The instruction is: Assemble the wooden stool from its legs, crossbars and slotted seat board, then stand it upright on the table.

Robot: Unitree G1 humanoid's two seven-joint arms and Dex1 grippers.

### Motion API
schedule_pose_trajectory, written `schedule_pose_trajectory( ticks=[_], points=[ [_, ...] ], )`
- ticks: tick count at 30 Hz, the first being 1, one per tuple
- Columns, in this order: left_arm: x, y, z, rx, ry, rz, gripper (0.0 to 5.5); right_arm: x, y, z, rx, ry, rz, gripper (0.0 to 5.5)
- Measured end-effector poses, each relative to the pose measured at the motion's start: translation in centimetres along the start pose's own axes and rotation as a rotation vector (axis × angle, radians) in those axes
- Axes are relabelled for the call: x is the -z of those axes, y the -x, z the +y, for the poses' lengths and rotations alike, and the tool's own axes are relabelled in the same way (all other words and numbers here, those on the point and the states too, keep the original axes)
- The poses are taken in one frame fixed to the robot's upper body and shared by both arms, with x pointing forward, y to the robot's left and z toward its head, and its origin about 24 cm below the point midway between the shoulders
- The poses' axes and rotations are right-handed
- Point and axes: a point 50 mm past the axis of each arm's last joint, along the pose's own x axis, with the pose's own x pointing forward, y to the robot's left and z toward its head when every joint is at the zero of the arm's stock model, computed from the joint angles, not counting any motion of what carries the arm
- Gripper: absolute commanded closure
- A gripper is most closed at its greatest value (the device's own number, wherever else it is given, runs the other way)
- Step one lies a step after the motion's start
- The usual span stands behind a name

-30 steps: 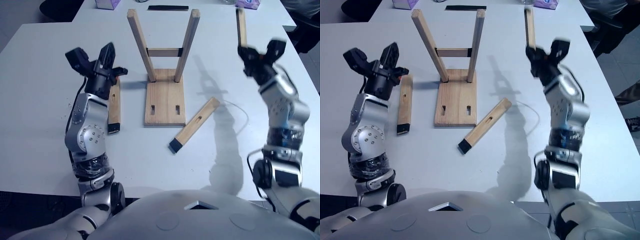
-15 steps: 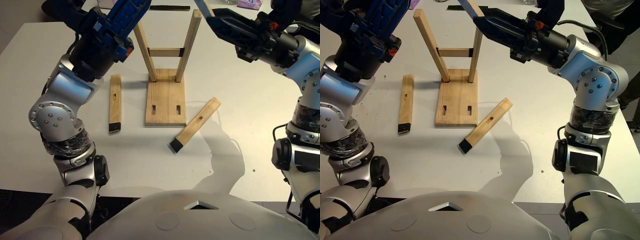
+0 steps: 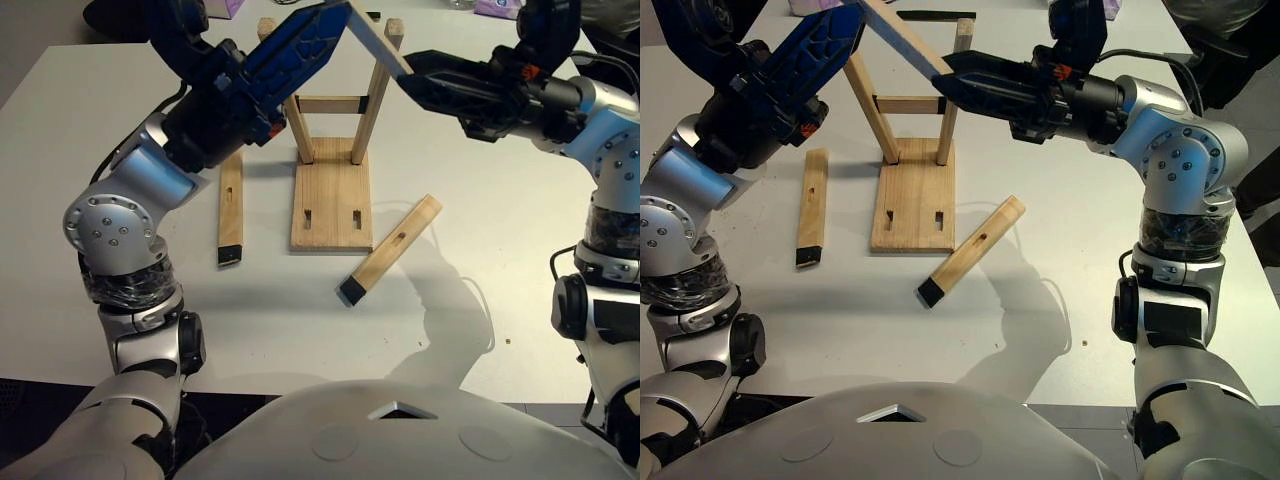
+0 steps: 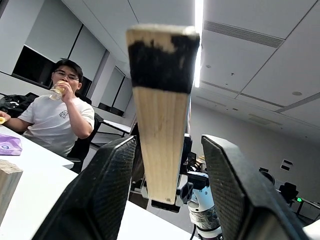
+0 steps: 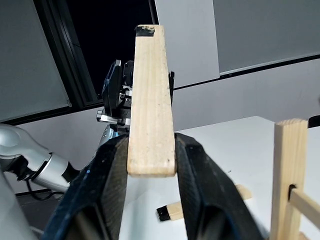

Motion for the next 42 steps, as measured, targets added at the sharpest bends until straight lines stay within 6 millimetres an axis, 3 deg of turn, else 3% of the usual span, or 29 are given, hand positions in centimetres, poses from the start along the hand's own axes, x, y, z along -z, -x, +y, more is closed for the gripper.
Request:
schedule_pose_trajectory(
  ticks=[7,14,32,33,42],
  points=[
    [-0.4,0.1,0.3,0.007,-0.028,0.011,3.08,1.6,0.5,0.8,-0.031,-0.143,0.012,4.19],
    [-0.5,0.1,0.4,0.013,-0.038,0.009,4.18,1.3,0.7,0.9,-0.016,-0.187,-0.031,4.19],
    [-0.3,0.4,0.7,0.027,-0.075,0.047,4.19,1.7,0.7,1.0,-0.015,-0.177,0.025,4.19],
    [-0.3,0.4,0.7,0.026,-0.079,0.056,3.82,1.6,0.8,0.9,-0.012,-0.170,0.031,4.19],
    [-0.3,1.0,1.2,-0.009,-0.125,0.104,2.47,1.8,1.4,0.9,-0.012,-0.163,0.091,4.19]
  ],
)
